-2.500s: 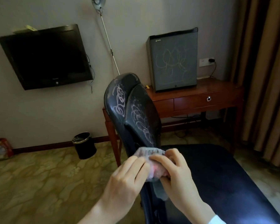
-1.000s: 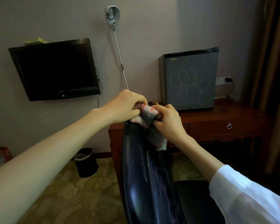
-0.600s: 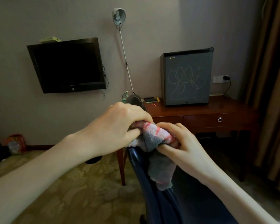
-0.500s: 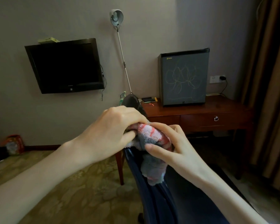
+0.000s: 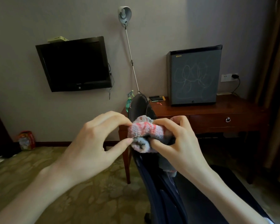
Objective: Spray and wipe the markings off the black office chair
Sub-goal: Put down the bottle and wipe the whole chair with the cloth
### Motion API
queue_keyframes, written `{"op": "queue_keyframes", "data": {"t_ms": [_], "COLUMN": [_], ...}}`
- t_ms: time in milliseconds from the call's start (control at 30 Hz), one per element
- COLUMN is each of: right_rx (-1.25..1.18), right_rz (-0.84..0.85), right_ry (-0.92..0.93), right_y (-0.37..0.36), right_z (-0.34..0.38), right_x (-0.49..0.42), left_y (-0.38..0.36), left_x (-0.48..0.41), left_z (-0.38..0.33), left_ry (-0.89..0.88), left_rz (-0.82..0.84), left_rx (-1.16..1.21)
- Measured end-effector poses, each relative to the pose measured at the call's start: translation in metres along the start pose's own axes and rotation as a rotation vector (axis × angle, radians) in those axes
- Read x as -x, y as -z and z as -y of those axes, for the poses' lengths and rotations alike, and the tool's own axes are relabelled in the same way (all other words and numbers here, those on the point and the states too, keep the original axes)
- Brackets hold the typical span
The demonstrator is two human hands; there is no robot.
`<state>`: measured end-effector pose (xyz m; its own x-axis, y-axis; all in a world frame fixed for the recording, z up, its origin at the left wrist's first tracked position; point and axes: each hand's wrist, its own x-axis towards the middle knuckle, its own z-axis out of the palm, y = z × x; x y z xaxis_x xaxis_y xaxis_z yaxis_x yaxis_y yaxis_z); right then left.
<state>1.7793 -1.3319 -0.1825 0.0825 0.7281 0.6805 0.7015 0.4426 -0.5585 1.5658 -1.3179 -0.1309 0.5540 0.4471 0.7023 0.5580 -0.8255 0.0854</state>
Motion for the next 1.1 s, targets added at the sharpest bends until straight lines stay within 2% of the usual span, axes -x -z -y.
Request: {"op": "queue_keyframes", "data": {"t_ms": [200,400,533,700,833,933,1100], "right_rx": [0.343,0.295,0.238,0.273,0.337,0.289,0.336], "right_rz": [-0.039,0.025,0.095,-0.039,-0.099,-0.053,-0.073], "right_ry": [-0.030,0.091,0.110,0.162,0.157,0.082,-0.033], "right_y": [0.012,0.019,0.015,-0.012,-0.036,-0.060,-0.097], "right_z": [-0.013,-0.016,-0.009,-0.012,-0.031,-0.059,-0.122], "right_x": [-0.011,0.008,0.008,-0.005,-0.046,-0.094,-0.189], "left_y": [-0.016,-0.043,-0.054,-0.059,-0.068,-0.076,-0.086], "left_x": [-0.009,-0.029,-0.041,-0.060,-0.083,-0.094,-0.104], "left_z": [0.001,0.009,0.020,0.043,0.072,0.088,0.098], "left_ry": [-0.003,0.079,0.095,0.065,0.101,0.135,0.145], "left_rz": [-0.031,-0.120,-0.140,-0.147,-0.119,-0.131,-0.186], "left_rx": [-0.025,-0.060,-0.085,-0.150,-0.164,-0.196,-0.224]}}
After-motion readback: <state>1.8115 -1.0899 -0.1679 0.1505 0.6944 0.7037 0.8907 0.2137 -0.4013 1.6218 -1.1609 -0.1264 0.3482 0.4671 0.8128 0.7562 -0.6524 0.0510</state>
